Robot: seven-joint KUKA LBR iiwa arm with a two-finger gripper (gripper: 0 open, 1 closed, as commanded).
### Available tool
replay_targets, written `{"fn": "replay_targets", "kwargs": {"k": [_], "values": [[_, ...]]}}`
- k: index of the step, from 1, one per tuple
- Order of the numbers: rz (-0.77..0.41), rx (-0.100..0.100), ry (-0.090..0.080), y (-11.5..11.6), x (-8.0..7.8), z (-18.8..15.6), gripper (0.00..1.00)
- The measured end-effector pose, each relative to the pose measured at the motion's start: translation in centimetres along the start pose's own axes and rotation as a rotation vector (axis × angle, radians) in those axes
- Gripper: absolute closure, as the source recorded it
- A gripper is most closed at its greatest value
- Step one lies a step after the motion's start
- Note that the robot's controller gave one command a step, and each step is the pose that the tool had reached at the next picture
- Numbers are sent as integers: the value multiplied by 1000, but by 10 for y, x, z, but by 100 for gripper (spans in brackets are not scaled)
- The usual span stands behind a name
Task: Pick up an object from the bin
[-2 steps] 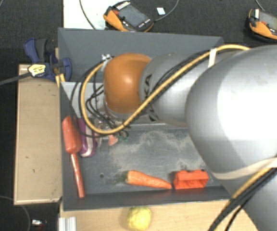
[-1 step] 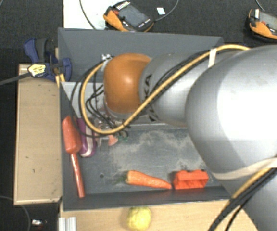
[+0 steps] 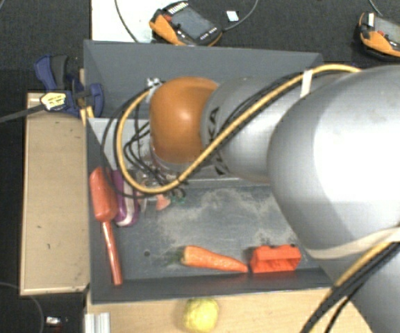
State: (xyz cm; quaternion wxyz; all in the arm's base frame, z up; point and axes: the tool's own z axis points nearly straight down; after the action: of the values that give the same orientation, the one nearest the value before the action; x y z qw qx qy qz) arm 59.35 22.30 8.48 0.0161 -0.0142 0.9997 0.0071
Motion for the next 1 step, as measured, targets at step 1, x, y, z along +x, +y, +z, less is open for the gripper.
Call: {"fn": "replay_targets", "kwargs": {"k": [1], "values": [[-264,-5,-12,-1,32,9,100]]}}
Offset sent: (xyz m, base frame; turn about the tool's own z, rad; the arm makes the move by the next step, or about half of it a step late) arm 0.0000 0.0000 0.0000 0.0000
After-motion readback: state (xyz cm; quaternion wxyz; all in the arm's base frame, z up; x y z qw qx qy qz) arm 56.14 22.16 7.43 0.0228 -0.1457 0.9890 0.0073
